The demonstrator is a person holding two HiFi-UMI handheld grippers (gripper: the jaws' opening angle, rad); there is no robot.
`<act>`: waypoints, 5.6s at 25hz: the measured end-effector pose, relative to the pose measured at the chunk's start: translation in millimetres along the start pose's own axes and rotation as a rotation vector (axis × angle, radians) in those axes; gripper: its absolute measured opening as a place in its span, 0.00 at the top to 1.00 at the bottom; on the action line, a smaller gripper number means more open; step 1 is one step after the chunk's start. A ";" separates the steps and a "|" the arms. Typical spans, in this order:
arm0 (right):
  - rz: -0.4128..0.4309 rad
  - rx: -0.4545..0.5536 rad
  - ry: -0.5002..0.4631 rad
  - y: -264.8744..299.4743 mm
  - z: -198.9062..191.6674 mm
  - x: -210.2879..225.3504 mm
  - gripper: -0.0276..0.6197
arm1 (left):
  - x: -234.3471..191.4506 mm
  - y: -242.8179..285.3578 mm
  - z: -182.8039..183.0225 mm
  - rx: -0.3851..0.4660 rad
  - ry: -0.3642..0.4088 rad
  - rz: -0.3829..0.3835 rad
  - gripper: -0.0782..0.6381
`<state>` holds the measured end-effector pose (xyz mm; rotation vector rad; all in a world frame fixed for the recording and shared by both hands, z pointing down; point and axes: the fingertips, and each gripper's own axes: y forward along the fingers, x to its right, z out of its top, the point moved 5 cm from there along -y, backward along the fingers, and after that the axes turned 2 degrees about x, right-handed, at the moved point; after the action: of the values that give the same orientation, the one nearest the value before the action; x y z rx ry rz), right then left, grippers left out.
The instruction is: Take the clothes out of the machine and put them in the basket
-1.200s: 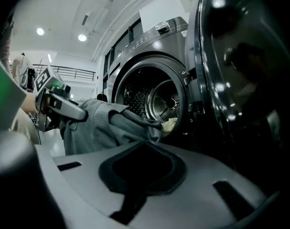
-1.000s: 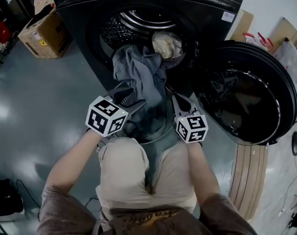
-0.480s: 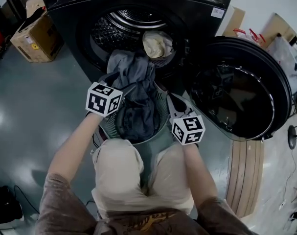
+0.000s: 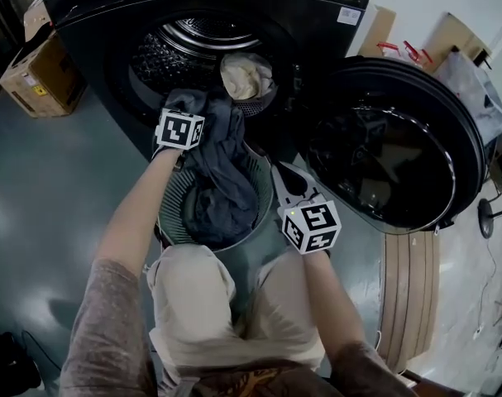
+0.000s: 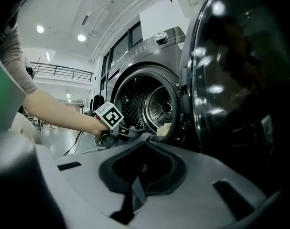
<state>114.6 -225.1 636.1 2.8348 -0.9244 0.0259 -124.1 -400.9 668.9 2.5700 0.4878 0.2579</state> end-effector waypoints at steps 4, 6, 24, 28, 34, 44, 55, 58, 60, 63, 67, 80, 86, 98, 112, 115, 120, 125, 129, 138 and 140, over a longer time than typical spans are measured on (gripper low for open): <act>-0.006 -0.014 -0.006 1.2 -3.5 1.2 0.96 | -2.4 21.0 -11.4 -0.047 -0.058 0.025 0.34; -0.005 -0.016 -0.003 2.8 -4.2 1.4 0.96 | -2.5 26.0 -14.1 -0.051 -0.047 0.046 0.34; 0.029 -0.023 0.009 15.7 -13.4 3.0 0.96 | 31.4 -46.3 -8.7 0.001 -0.005 -0.180 0.79; 0.036 -0.030 0.022 19.1 -17.1 4.0 0.96 | 43.2 -92.0 -18.9 0.039 -0.065 -0.262 0.80; 0.045 -0.039 0.024 25.6 -19.8 2.1 0.96 | 77.5 -148.6 -42.7 0.010 -0.068 -0.380 0.80; 0.047 -0.046 0.026 27.8 -22.7 1.8 0.96 | 90.0 -160.2 -57.8 -0.045 -0.029 -0.370 0.56; 0.028 -0.038 0.031 21.9 -19.7 5.7 0.96 | 83.5 -169.6 -46.6 -0.143 0.003 -0.445 0.52; 0.025 -0.034 0.031 21.2 -19.3 7.0 0.96 | 82.7 -182.0 -53.9 -0.171 -0.006 -0.473 0.51; 0.028 -0.032 0.032 21.9 -19.1 6.7 0.96 | 79.5 -190.2 -60.4 -0.179 -0.020 -0.469 0.51; 0.034 -0.034 0.028 23.6 -18.9 3.9 0.96 | 74.4 -202.2 -68.7 -0.187 -0.058 -0.465 0.51; 0.038 -0.034 0.023 23.8 -18.1 1.8 0.96 | 67.6 -220.9 -76.8 -0.204 -0.085 -0.466 0.51; 0.040 -0.026 0.025 23.8 -15.7 -1.7 0.96 | 74.6 -237.9 -144.9 -0.412 -0.117 -0.535 0.50; 0.039 -0.023 0.029 22.2 -14.5 -0.2 0.96 | 75.6 -233.8 -181.5 -0.495 -0.142 -0.515 0.51; 0.043 -0.019 0.025 24.0 -14.1 -4.4 0.96 | 27.1 -197.6 -55.1 -0.089 -0.105 -0.338 0.48; -0.002 -0.001 0.014 13.4 -0.7 -5.0 0.96 | 60.2 -9.6 64.9 0.225 0.073 -0.249 0.44; -0.010 0.002 0.018 13.1 0.6 -6.5 0.96 | 64.5 27.8 70.1 0.208 0.042 -0.238 0.46; -0.013 -0.009 -0.003 9.6 2.0 -8.7 0.96 | 63.5 75.3 67.9 0.148 0.006 -0.185 0.48; -0.020 -0.006 -0.009 6.8 3.7 -7.4 0.96 | 55.5 90.9 62.8 0.118 -0.007 -0.143 0.55; -0.030 -0.008 -0.004 7.9 1.9 -3.0 0.96 | 50.0 91.9 61.8 0.106 0.010 -0.114 0.74; -0.018 -0.019 -0.005 14.7 -3.9 -3.5 0.96 | 49.8 60.5 71.3 0.203 -0.059 -0.208 0.88; -0.022 -0.014 0.006 14.1 -5.1 1.2 0.96 | 51.8 37.8 74.5 0.207 -0.067 -0.228 0.88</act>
<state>107.4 -236.2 643.3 2.8301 -0.8888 0.0252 -45.4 -444.5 629.4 2.6799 0.8126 0.0424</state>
